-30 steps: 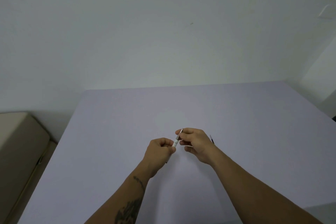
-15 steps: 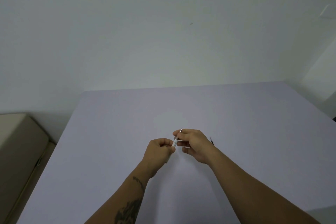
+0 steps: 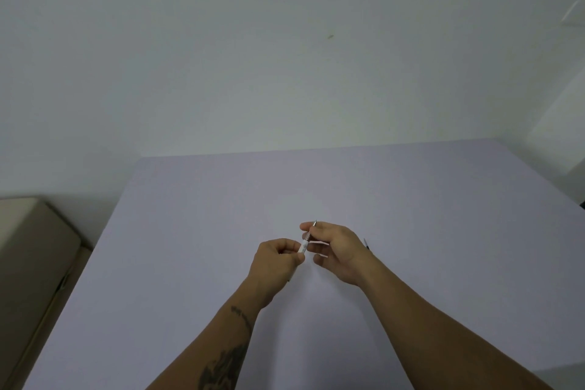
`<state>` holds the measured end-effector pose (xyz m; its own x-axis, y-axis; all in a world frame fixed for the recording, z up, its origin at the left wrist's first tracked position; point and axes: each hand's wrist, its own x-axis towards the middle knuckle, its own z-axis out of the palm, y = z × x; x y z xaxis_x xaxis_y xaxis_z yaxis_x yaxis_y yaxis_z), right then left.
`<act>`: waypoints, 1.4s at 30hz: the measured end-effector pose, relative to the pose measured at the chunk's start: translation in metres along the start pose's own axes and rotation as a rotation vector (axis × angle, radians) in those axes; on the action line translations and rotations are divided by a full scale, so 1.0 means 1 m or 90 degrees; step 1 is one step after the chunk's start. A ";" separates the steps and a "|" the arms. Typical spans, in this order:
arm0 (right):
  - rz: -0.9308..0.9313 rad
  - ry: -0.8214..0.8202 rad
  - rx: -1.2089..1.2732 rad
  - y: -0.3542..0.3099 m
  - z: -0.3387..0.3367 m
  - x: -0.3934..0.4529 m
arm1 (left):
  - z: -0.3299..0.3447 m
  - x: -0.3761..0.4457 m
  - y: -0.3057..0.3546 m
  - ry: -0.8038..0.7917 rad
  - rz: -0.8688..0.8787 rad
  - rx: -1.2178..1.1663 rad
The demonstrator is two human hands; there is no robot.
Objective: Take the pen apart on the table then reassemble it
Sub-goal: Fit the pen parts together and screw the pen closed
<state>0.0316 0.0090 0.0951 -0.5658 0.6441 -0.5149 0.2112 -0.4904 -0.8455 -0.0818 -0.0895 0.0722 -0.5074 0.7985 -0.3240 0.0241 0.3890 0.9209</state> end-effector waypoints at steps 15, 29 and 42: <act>-0.005 0.173 -0.168 0.005 -0.010 0.046 | 0.029 0.034 -0.010 0.063 -0.004 0.072; 0.017 0.075 -0.214 0.012 -0.041 0.104 | 0.049 0.077 -0.012 0.104 -0.101 0.184; 0.018 0.122 -0.720 0.019 -0.064 0.141 | 0.053 0.070 -0.039 0.114 -0.214 0.139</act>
<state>0.0072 0.1284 -0.0026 -0.4387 0.7677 -0.4671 0.8725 0.2395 -0.4259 -0.0729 -0.0246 0.0024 -0.6588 0.5266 -0.5373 0.0037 0.7164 0.6976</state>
